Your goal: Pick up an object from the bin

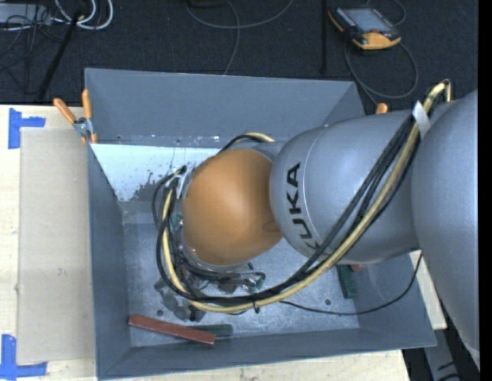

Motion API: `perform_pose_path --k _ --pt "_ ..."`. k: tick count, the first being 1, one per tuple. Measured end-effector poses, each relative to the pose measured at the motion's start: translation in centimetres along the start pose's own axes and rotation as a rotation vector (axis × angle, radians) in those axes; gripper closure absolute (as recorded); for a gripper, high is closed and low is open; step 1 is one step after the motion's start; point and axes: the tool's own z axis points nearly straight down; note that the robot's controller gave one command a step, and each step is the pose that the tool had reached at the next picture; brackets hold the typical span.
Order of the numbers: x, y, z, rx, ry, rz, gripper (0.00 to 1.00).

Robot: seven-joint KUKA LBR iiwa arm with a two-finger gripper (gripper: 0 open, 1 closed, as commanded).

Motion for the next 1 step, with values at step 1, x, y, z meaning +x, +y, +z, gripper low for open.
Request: perform_pose_path --k 1 --pt "-1.66 2.07 1.42 -0.001 0.001 0.067 1.00"
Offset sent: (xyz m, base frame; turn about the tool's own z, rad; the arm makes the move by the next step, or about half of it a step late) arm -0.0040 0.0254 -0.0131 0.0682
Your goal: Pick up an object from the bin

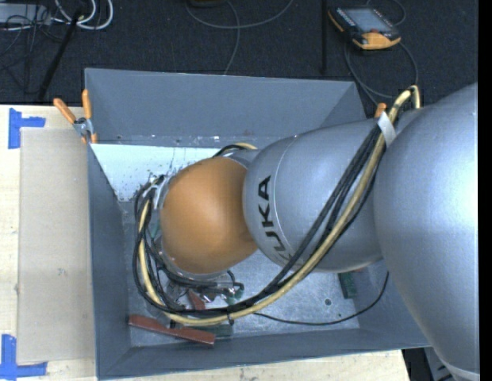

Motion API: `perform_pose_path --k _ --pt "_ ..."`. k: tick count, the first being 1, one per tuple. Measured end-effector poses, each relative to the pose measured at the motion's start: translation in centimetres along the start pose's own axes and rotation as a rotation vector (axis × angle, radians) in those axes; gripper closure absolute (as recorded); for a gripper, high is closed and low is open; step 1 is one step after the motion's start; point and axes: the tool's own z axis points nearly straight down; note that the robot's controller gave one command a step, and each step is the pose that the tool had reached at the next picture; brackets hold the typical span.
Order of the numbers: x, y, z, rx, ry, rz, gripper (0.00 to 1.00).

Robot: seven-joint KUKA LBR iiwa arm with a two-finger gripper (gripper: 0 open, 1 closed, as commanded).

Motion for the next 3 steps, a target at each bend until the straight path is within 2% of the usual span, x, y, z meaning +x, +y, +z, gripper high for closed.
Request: perform_pose_path --k 1,2,3 --pt "0.0 0.0 0.0 0.001 0.000 0.000 0.00" --pt "2.0 -6.1 -4.1 0.004 -0.001 -0.300 0.00" --pt "-0.7 -12.2 7.4 -0.001 0.002 -0.341 0.00"
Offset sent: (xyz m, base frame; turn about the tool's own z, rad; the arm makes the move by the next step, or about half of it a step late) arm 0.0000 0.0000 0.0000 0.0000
